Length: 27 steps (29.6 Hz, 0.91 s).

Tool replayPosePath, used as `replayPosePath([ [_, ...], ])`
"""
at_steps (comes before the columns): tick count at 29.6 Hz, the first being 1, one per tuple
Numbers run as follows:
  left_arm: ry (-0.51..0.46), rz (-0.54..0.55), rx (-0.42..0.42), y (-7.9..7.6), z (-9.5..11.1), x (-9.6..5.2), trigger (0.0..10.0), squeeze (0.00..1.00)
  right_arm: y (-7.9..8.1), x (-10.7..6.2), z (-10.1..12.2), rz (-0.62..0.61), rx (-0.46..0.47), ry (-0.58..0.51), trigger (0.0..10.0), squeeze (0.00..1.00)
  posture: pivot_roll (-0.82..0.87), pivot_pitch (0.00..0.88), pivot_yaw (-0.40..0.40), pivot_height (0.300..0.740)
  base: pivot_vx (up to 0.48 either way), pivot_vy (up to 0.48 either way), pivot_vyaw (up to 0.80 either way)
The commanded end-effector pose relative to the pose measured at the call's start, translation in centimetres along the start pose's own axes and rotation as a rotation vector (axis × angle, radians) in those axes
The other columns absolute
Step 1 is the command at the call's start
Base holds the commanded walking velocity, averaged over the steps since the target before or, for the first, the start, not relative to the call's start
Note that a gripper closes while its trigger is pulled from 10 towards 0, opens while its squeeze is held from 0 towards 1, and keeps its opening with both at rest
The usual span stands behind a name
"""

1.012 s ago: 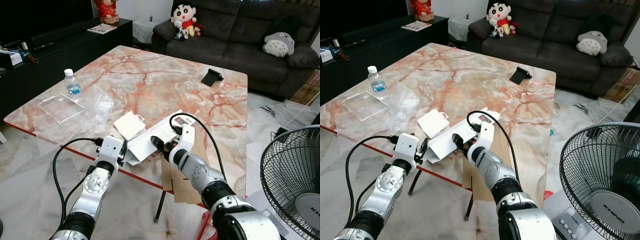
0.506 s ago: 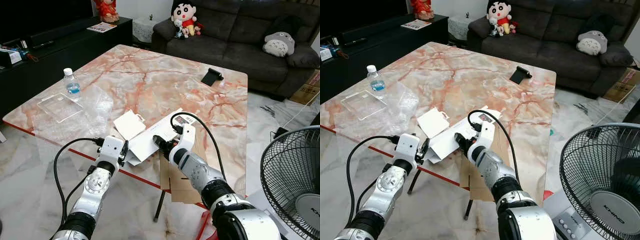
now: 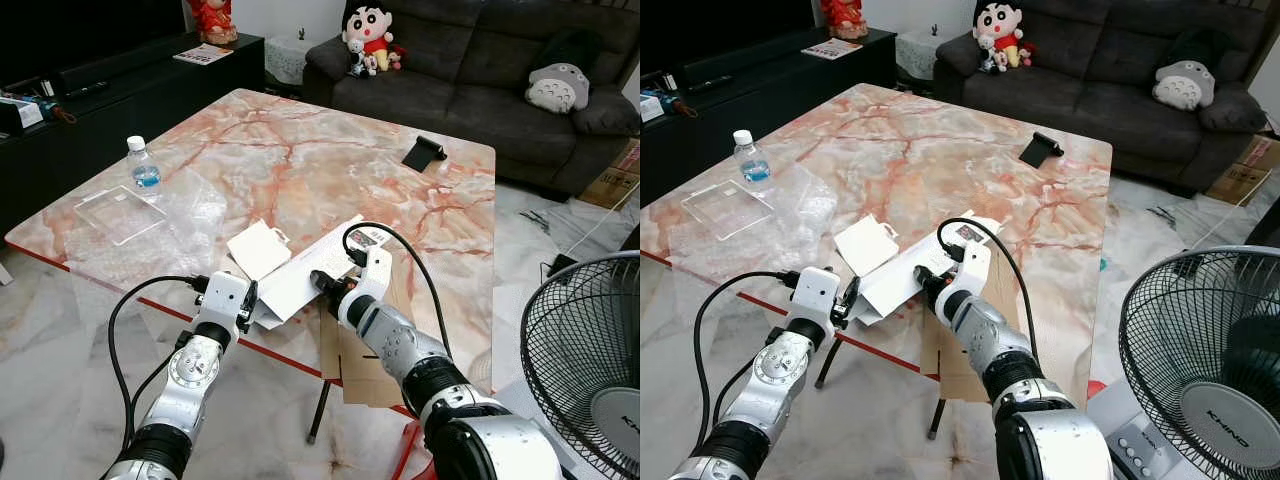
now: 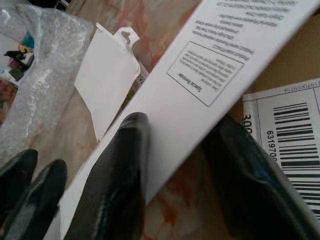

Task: Picking trash to rubbish bin

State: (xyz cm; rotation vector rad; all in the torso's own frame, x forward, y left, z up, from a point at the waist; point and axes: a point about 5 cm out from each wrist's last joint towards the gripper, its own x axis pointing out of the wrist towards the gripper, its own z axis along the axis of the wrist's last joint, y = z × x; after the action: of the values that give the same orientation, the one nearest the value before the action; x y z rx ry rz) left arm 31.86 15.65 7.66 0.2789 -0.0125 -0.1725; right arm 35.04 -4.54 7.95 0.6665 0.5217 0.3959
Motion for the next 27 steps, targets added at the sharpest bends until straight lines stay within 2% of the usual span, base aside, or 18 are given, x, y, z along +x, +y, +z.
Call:
replayPosePath([
  [1, -0.010, -0.026, -0.009, -0.5, 0.4, 0.4, 10.0, 0.00, 6.1, 1.7, -0.9, 0.155, 0.021, 0.019, 0.0, 0.00, 0.00, 0.000, -0.118, 0.740, 0.000, 0.000, 0.00],
  [13, -0.040, -0.009, -0.032, -0.1, 1.1, 0.7, 10.0, 0.00, 6.1, 1.7, -0.6, 0.168, 0.065, 0.005, 0.0, 0.00, -0.01, 0.000, -0.115, 0.740, 0.000, 0.000, 0.00],
  [15, -0.083, 0.032, -0.092, 0.4, 2.1, 0.9, 10.0, 0.00, 6.1, 1.6, -0.4, 0.173, 0.068, -0.004, 0.0, 0.00, -0.01, 0.000, -0.115, 0.740, 0.000, 0.000, 0.00],
  [16, -0.146, 0.080, -0.172, 1.2, 3.4, 1.2, 10.0, 0.00, 6.2, 1.6, -0.2, 0.180, 0.074, -0.016, 0.0, 0.00, -0.01, 0.000, -0.115, 0.740, 0.000, 0.000, 0.00],
  [17, -0.172, 0.097, -0.200, 1.4, 3.9, 1.2, 10.0, 0.00, 6.2, 1.6, -0.1, 0.183, 0.077, -0.022, 0.0, 0.00, -0.01, 0.000, -0.115, 0.740, 0.000, 0.000, 0.00],
  [19, -0.226, 0.125, -0.239, 2.1, 5.2, 1.4, 10.0, 0.00, 6.3, 1.6, 0.2, 0.190, 0.085, -0.039, 0.0, 0.00, 0.00, 0.000, -0.114, 0.740, 0.000, 0.000, 0.00],
  [20, -0.226, 0.125, -0.239, 2.1, 5.2, 1.4, 10.0, 0.00, 6.3, 1.6, 0.2, 0.190, 0.085, -0.039, 0.0, 0.00, 0.00, 0.000, -0.114, 0.740, 0.000, 0.000, 0.00],
  [22, -0.304, 0.164, -0.304, 3.1, 7.2, 1.6, 10.0, 0.00, 6.5, 1.6, 1.1, 0.204, 0.106, -0.078, 0.0, 0.00, 0.00, 0.000, -0.114, 0.740, 0.000, 0.000, 0.00],
  [25, -0.347, 0.176, -0.337, 3.6, 8.4, 1.7, 10.0, 0.00, 6.6, 1.6, 1.8, 0.212, 0.121, -0.106, 0.0, 0.00, 0.00, 0.000, -0.112, 0.740, 0.000, 0.000, 0.00],
  [27, -0.375, 0.179, -0.372, 3.7, 9.2, 1.7, 10.0, 0.00, 6.7, 1.4, 3.1, 0.226, 0.136, -0.155, 0.0, 0.00, 0.00, 0.000, -0.110, 0.740, 0.000, 0.000, 0.00],
])
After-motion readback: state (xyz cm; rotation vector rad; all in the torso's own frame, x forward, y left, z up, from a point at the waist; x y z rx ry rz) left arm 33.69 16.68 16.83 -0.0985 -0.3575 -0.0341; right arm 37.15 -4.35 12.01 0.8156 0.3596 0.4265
